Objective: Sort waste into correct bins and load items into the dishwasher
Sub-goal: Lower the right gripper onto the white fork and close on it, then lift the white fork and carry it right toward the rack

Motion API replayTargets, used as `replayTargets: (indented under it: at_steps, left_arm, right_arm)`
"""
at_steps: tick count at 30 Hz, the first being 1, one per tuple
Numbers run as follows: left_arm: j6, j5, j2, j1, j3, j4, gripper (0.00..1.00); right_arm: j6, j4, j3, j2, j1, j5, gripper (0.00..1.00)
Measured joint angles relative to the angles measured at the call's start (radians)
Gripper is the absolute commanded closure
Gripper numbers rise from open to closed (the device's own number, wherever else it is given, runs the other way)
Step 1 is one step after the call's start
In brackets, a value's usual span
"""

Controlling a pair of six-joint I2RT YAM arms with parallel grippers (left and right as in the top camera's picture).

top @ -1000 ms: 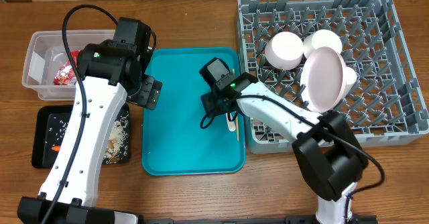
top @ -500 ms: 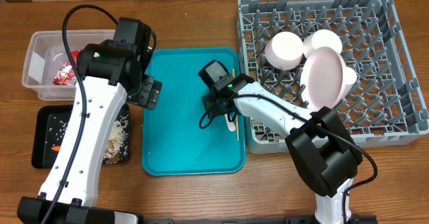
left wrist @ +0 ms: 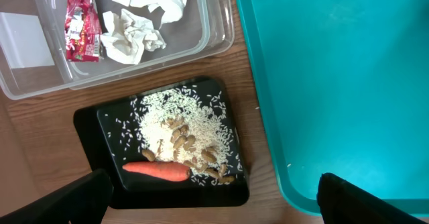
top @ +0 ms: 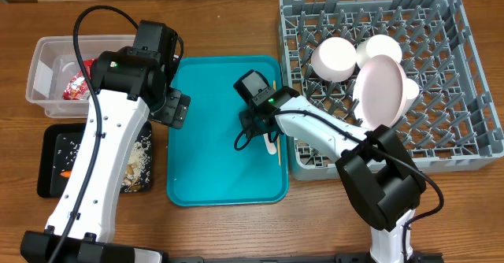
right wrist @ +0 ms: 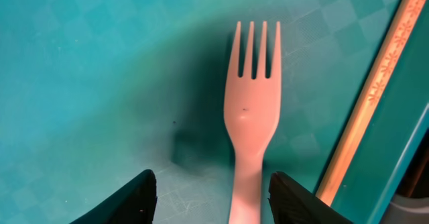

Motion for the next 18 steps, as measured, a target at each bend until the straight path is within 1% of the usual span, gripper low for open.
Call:
replayTargets:
  at_steps: [18]
  left_arm:
    - [0.0,0.0,0.0,0.0,0.0,0.0,0.0]
  right_arm:
    - [0.023,-0.039,0.0,0.0,-0.007,0.002,0.43]
